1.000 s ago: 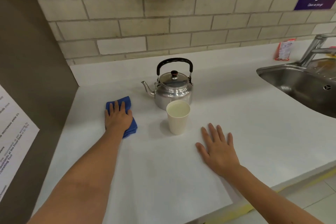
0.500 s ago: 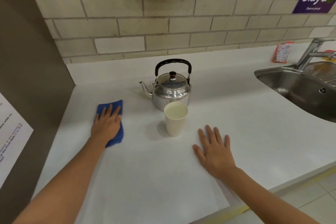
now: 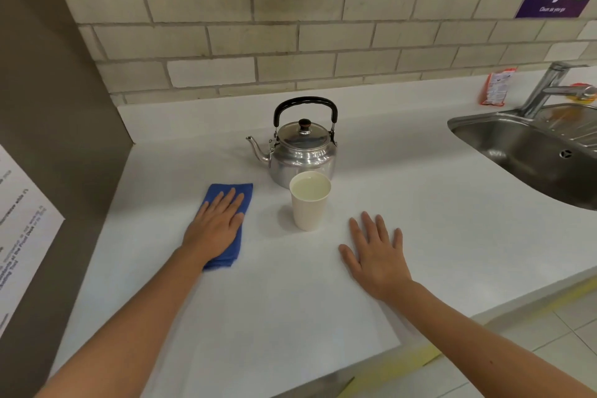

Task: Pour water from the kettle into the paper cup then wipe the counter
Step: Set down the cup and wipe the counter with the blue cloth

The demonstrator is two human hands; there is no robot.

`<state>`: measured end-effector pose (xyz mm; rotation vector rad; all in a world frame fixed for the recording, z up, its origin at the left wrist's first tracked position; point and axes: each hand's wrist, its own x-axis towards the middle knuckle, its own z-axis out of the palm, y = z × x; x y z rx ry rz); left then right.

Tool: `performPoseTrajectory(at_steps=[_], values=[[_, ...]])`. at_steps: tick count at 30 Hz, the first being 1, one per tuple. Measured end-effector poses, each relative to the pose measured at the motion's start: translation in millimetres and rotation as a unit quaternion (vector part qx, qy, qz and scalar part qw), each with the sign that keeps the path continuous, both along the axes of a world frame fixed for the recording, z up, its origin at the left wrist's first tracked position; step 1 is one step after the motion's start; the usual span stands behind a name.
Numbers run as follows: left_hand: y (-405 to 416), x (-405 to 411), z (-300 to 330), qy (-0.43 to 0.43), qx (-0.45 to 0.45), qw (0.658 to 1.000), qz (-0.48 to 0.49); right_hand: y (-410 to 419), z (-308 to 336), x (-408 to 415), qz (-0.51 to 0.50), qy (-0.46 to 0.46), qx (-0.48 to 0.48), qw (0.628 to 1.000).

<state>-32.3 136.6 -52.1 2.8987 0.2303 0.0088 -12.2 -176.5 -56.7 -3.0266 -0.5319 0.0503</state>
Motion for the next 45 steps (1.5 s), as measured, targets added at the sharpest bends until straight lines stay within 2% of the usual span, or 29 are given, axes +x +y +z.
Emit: performPoseTrajectory(at_steps=[5, 9, 12, 16, 19, 24, 27, 34, 45], values=[[-30.1, 20.5, 10.4, -0.004, 0.014, 0.995, 0.096, 1.8, 1.6, -2.3, -0.004, -0.008, -0.001, 1.0], [-60.8, 1.5, 3.2, -0.004, 0.006, 0.999, 0.041, 1.3, 3.0, -2.2, -0.001, -0.007, -0.001, 1.0], [-46.7, -33.0, -5.0, -0.019, 0.004, 1.0, 0.001, -1.0, 3.1, -1.5, 0.004, 0.0, 0.003, 1.0], [-15.4, -48.8, 2.4, -0.003, 0.002, 0.997, 0.079, -1.4, 4.2, -2.6, 0.002, 0.003, 0.006, 1.0], [-37.9, -38.5, 10.5, 0.0, 0.003, 0.992, 0.129, 0.6, 6.3, -3.1, 0.001, 0.005, 0.004, 1.0], [-112.6, -51.9, 1.7, -0.041, 0.004, 0.996, 0.082, -0.7, 7.5, -3.0, 0.012, 0.003, -0.011, 1.0], [-115.9, -70.7, -7.6, -0.042, -0.002, 0.997, 0.059, -2.9, 5.7, -2.5, 0.02, 0.003, -0.012, 1.0], [-113.9, -57.3, 7.7, -0.023, 0.001, 0.979, 0.201, -1.5, 4.7, -0.7, 0.021, 0.014, -0.013, 1.0], [-197.2, -80.1, 1.6, -0.035, -0.029, 0.982, 0.185, -2.5, 7.2, 4.6, 0.023, 0.045, -0.007, 0.999]])
